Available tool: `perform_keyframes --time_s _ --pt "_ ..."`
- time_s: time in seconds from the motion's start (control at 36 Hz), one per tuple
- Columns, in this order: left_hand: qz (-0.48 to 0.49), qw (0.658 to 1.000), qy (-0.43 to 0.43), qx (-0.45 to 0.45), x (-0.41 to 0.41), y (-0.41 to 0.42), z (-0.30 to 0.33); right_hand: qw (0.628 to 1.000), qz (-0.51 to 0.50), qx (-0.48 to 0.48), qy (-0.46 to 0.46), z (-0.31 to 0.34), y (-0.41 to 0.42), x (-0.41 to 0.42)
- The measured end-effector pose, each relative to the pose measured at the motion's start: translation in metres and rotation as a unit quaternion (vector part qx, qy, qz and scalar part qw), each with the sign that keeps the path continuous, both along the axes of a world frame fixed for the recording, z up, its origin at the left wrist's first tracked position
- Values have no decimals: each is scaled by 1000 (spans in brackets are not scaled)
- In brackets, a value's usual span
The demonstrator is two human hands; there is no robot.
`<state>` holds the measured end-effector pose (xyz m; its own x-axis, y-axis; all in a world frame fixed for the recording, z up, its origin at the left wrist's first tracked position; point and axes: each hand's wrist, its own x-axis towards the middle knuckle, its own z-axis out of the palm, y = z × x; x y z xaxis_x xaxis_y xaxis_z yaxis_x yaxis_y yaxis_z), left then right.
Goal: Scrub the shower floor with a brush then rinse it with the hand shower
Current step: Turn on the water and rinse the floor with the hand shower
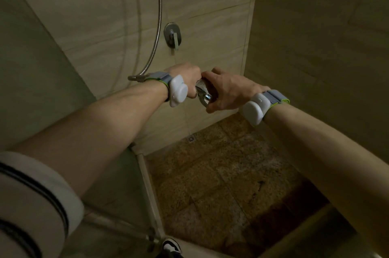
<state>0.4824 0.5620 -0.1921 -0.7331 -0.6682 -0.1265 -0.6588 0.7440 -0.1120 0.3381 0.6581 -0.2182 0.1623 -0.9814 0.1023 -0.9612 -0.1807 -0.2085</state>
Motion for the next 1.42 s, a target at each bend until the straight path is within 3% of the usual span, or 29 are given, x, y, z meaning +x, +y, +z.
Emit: perform_keyframes --time_s 1.31,1.42 --pt "4 999 -42 31 1 -3 -21 998 19 58 4 -8 0 1" --pt "0 999 -12 47 -1 1 -25 998 15 59 12 -9 0 -1"
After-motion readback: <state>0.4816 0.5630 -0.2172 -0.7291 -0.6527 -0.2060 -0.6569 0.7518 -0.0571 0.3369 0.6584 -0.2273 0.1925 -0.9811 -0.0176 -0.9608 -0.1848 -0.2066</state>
